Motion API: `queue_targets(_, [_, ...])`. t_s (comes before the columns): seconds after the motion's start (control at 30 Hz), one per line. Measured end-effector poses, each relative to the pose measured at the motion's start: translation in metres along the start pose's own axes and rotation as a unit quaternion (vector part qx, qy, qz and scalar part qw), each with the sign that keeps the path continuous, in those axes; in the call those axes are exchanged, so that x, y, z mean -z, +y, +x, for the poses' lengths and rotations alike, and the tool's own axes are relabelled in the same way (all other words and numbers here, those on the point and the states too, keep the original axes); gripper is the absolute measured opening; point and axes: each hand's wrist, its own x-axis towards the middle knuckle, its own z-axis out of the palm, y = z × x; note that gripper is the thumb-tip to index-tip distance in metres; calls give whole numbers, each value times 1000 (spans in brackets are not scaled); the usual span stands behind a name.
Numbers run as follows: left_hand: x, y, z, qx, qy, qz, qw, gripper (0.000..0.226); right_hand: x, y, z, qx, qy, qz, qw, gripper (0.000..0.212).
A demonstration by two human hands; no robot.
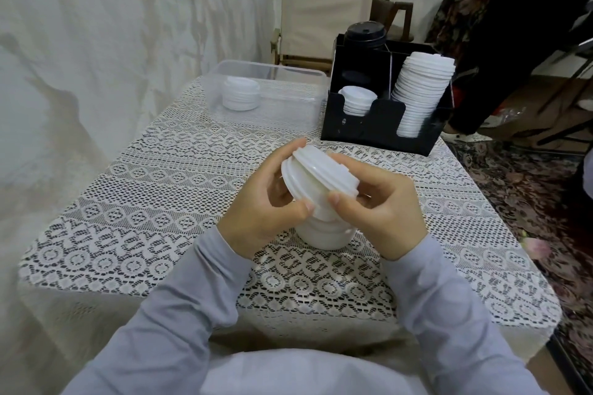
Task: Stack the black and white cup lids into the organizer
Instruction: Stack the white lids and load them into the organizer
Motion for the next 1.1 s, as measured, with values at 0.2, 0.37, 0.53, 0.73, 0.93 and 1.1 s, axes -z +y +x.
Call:
queue_targets(0.2, [24, 6, -2, 49, 111, 21, 992, 86, 20, 6, 0, 11, 51, -27, 998, 48])
queue_targets(0.37, [36, -2, 0, 143, 150, 286, 936, 94, 32, 18, -5, -33, 5, -163, 986, 63])
queue_targets(0.53, [33, -4, -1, 180, 80, 477, 856, 93, 31, 14, -9, -40, -24, -246, 968, 68])
queue_targets(0.73, [7, 13, -6, -107, -30, 415, 903, 72, 24, 10, -10, -44, -54, -316, 946, 72])
queue_targets(0.93, [-4, 1, -5, -98, -58, 441, 890, 71, 18, 9, -9, -33, -82, -340, 936, 72])
queue_targets(1.1, [-1, 1, -1, -66, -60, 441, 893, 67, 20, 9, -5, -63, -94, -335, 935, 78])
